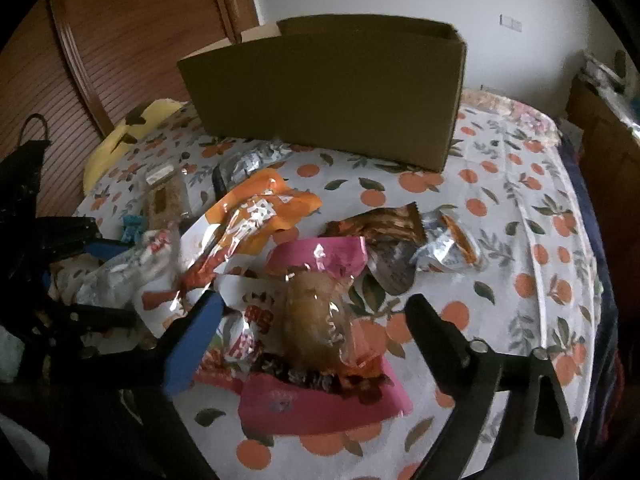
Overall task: Organize snacks
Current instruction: 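Grasp the white red-label bag with left tool while right tool grasps the pink pastry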
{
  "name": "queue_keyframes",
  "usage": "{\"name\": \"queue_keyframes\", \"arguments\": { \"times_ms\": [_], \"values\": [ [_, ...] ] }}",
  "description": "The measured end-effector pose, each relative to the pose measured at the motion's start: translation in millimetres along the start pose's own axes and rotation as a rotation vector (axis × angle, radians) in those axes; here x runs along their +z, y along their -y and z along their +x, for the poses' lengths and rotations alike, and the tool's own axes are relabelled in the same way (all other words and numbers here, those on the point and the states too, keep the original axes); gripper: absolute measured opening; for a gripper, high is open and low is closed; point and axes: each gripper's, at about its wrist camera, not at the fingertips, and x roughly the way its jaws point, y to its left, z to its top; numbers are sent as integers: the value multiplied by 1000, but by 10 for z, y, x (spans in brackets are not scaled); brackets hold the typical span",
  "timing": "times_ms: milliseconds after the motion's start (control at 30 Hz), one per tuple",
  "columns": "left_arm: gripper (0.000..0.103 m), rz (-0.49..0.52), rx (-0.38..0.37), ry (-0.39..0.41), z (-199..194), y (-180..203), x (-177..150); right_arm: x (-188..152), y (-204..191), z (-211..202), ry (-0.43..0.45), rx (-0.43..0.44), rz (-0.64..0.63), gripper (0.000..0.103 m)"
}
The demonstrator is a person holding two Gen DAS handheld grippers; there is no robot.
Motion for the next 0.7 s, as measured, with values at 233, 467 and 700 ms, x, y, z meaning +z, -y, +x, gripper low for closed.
{"name": "queue_keyframes", "arguments": {
  "times_ms": [233, 467, 700],
  "values": [
    [65, -31, 19, 82, -249, -51, 3, 61, 27, 122, -39, 31, 17, 71],
    [65, -46, 43, 121, -278, -74, 98, 87, 35, 105, -63, 84, 47, 48],
    [65, -56, 44, 143, -318, -54, 126, 44, 113, -6, -40, 53, 57, 40]
  ]
}}
